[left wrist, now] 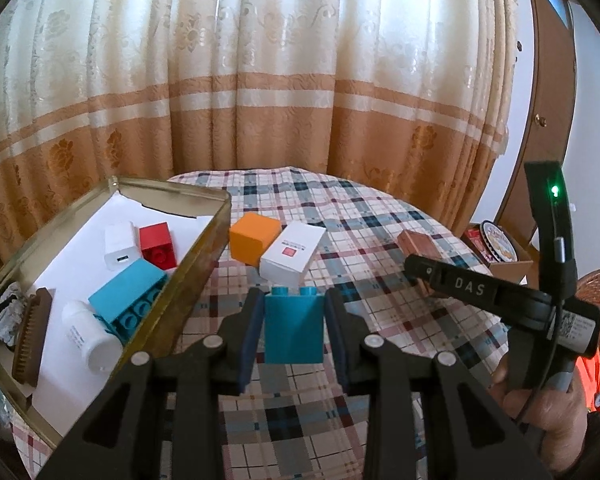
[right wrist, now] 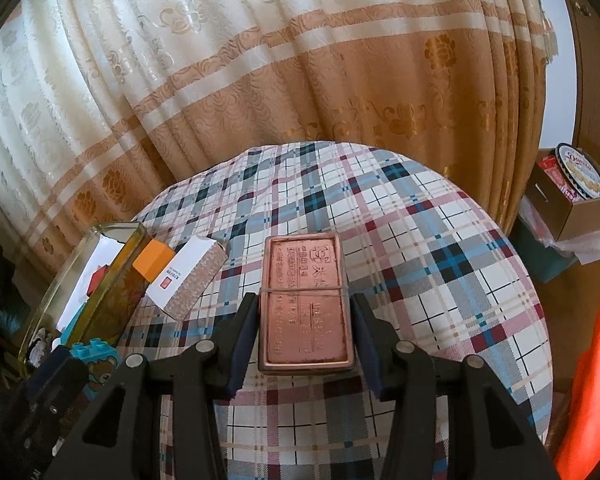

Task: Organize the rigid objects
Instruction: 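Carry the copper box and teal brick over the gold tray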

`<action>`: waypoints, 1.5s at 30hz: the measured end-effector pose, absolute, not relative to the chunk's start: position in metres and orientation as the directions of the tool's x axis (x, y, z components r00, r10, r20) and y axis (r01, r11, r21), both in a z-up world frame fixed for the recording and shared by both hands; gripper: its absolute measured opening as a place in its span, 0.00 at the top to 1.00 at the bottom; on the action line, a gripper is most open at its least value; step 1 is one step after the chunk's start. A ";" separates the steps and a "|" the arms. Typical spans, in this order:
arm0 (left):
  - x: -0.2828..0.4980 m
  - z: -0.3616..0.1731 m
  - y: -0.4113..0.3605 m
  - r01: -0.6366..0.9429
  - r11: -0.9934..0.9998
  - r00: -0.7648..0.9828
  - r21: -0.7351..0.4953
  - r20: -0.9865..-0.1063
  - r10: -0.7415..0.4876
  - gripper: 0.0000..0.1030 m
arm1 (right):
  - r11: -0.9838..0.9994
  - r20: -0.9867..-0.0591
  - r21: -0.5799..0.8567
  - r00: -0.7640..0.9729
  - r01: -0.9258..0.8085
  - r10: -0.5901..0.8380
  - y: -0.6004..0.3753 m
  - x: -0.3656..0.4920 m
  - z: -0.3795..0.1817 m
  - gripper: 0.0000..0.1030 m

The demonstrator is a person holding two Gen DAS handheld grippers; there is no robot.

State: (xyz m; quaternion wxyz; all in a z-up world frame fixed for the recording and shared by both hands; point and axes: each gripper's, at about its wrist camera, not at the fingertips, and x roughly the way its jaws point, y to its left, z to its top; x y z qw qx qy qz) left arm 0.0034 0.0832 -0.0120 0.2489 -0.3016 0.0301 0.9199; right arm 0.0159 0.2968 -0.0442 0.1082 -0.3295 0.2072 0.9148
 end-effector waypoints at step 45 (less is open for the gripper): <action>-0.030 0.025 -0.058 -0.185 -0.965 -0.831 -0.185 -0.495 0.254 0.70 | -0.981 -0.550 0.192 -0.825 0.025 -0.129 0.117 -0.020 0.020 0.52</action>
